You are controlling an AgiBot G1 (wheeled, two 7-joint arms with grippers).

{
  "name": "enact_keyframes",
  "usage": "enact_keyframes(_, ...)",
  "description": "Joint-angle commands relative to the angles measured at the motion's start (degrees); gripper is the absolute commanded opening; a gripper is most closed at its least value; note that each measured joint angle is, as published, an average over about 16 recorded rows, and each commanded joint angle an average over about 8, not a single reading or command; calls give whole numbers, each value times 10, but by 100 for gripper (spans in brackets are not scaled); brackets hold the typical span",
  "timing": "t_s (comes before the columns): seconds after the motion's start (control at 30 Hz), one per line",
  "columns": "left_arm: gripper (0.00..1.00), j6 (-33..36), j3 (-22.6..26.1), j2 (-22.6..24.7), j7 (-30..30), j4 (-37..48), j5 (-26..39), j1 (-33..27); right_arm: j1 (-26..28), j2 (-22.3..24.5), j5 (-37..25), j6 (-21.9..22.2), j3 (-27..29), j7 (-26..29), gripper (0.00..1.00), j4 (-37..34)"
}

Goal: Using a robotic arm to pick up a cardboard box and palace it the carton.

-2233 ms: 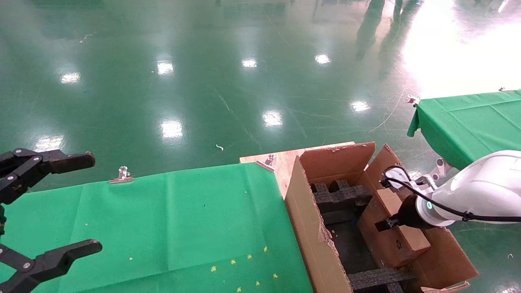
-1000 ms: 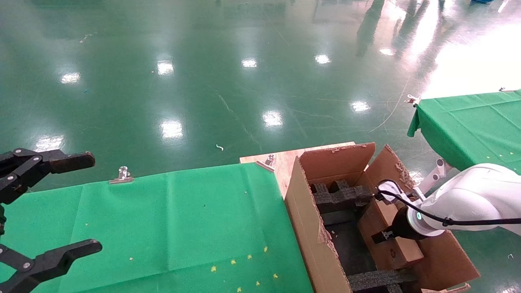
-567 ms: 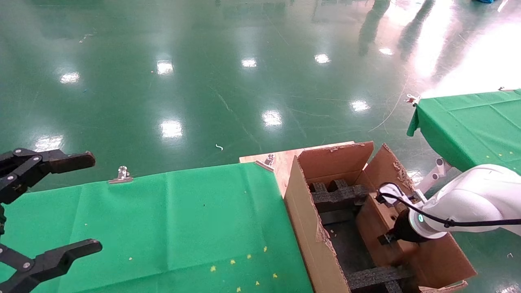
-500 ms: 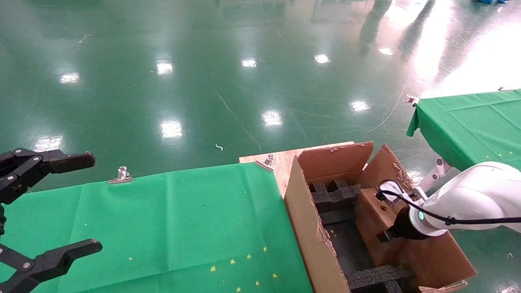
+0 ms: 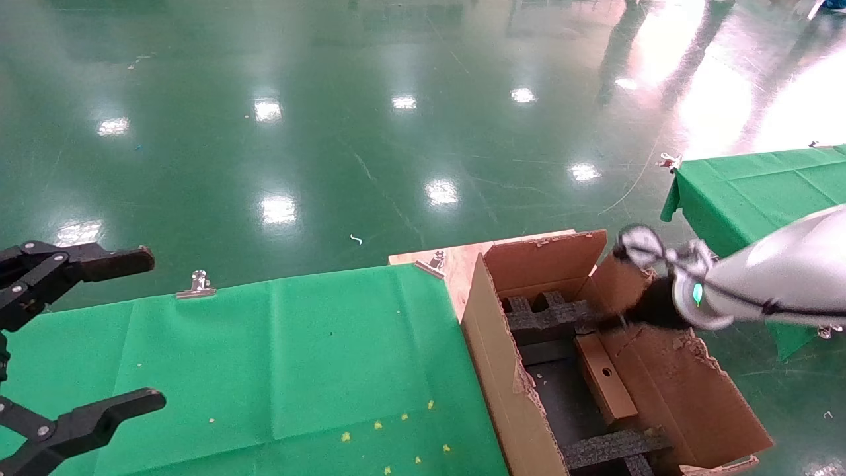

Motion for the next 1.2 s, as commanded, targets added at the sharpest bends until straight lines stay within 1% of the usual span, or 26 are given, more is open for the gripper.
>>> enact_keyframes(0.03, 100, 0, 0, 0, 0, 0, 0, 0, 25, 13, -5, -1, 10, 7, 100, 23)
enact_keyframes(0.13, 100, 0, 0, 0, 0, 0, 0, 0, 57, 25, 6, 5, 28, -2, 100, 54)
enact_keyframes(0.23, 100, 0, 0, 0, 0, 0, 0, 0, 80, 31, 48, 16, 47, -38, 100, 72)
enact_keyframes(0.33, 100, 0, 0, 0, 0, 0, 0, 0, 96, 33, 131, 18, 70, -112, 100, 76)
enact_keyframes(0.43, 100, 0, 0, 0, 0, 0, 0, 0, 107, 38, 225, 2, 95, -195, 100, 78)
enact_keyframes(0.5, 100, 0, 0, 0, 0, 0, 0, 0, 113, 44, 285, -17, 113, -244, 100, 80)
enact_keyframes(0.6, 100, 0, 0, 0, 0, 0, 0, 0, 118, 50, 339, -39, 129, -280, 100, 81)
enact_keyframes(0.7, 100, 0, 0, 0, 0, 0, 0, 0, 119, 52, 355, -46, 134, -284, 100, 81)
enact_keyframes(0.8, 100, 0, 0, 0, 0, 0, 0, 0, 115, 51, 349, -47, 136, -280, 100, 80)
enact_keyframes(0.9, 100, 0, 0, 0, 0, 0, 0, 0, 100, 48, 349, -53, 152, -292, 100, 79)
enact_keyframes(1.2, 100, 0, 0, 0, 0, 0, 0, 0, 13, 39, 398, -110, 274, -394, 100, 72)
